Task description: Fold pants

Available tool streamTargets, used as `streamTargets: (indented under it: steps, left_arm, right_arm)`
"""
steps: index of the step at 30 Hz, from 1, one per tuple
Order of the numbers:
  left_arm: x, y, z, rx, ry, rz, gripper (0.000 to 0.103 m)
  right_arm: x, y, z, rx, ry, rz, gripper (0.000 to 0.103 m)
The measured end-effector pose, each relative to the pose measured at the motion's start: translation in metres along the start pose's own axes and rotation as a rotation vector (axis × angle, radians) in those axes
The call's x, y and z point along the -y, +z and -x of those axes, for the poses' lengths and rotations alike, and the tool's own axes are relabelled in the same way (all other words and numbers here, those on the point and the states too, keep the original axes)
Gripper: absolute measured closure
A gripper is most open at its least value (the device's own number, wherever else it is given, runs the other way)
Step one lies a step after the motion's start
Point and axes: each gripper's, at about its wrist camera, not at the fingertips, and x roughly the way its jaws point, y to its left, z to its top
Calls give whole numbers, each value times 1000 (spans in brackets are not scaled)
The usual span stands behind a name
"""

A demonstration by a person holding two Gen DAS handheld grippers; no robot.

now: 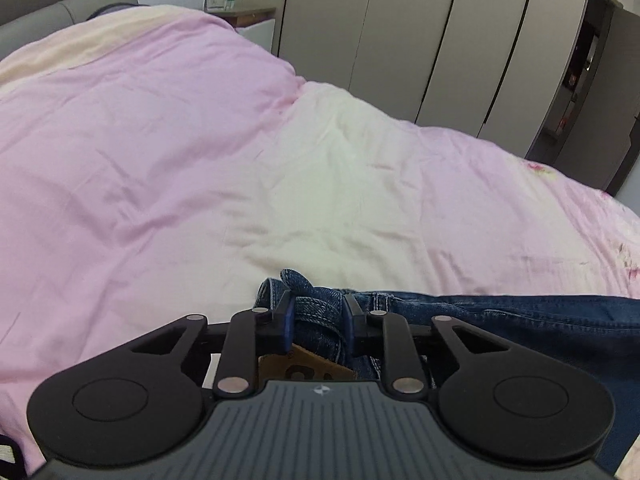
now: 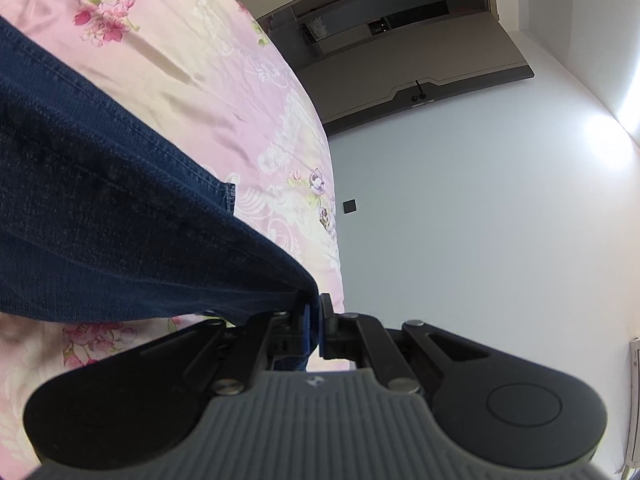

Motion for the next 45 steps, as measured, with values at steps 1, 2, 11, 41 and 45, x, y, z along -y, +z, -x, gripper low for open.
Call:
streamTargets:
  steps: [1,2,11,41,45]
  left_arm:
    - [3,4,6,14,1,-13,77]
    - [6,8,9,23,5,-30,77]
    - [12,26,-33,-4,89,-40,78]
    - [-16,10,-10,-21,143,128,35]
    - [-30,-24,24,-35,95,291,32]
  right_arm:
    - [3,3,0,6,0,2,103]
    - [7,8,0,14,-5,7,103]
    - [-28,72,-55,-40,-13,69,103]
    - [-67,88,-55,23,173,-117,23]
    - [-56,52,-3,61,341,-330,25]
